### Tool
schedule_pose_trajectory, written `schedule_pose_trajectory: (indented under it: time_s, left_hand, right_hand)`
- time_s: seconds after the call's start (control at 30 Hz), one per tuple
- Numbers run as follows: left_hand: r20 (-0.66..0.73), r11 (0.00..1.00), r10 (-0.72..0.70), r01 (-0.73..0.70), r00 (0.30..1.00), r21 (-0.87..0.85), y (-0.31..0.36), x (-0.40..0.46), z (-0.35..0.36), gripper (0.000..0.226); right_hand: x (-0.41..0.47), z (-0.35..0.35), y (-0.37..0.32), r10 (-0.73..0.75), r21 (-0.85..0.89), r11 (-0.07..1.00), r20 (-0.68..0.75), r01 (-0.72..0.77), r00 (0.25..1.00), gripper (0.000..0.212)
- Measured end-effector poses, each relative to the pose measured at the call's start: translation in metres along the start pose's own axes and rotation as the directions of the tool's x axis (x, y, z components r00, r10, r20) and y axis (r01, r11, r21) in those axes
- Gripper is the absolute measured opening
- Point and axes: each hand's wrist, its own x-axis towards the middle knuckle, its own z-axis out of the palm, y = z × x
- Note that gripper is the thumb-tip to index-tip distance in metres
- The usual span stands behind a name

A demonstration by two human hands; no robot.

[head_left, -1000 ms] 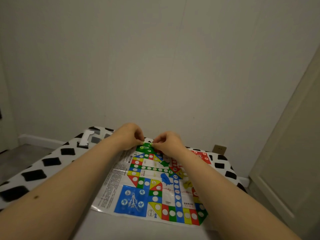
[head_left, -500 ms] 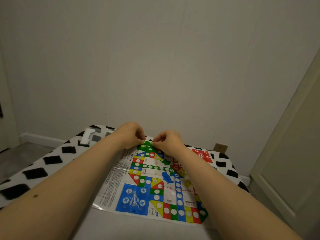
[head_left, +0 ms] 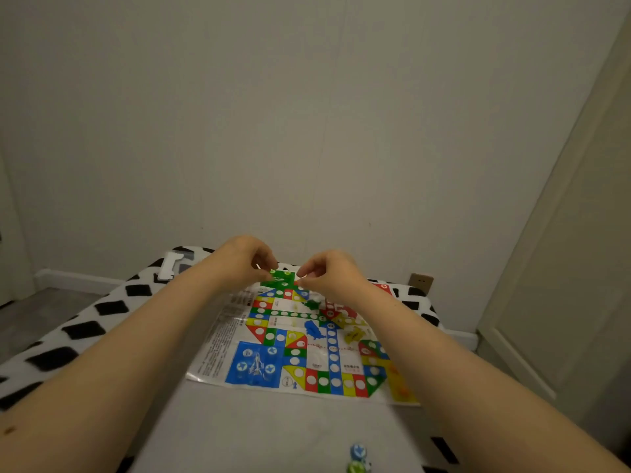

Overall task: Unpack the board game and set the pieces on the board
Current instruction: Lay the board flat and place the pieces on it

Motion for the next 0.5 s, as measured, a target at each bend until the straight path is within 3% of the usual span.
schedule_pose_trajectory:
  time_s: [0.33, 0.5]
  left_hand:
    - [0.045, 0.991, 0.124, -0.126, 0.991, 0.037, 0.058, -0.094, 0.003, 0.017]
    - [0.063, 0.971, 0.169, -0.177, 0.984, 0.158, 0.071, -0.135, 0.025, 0.023]
  right_hand:
    - [-0.125, -0.032, 0.004, -0.144, -0.026, 0.989, 0.070, 0.146, 0.987, 0.011]
    - [-0.175, -0.047, 0.009, -0.170, 0.001, 0.985, 0.112, 0.171, 0.979, 0.010]
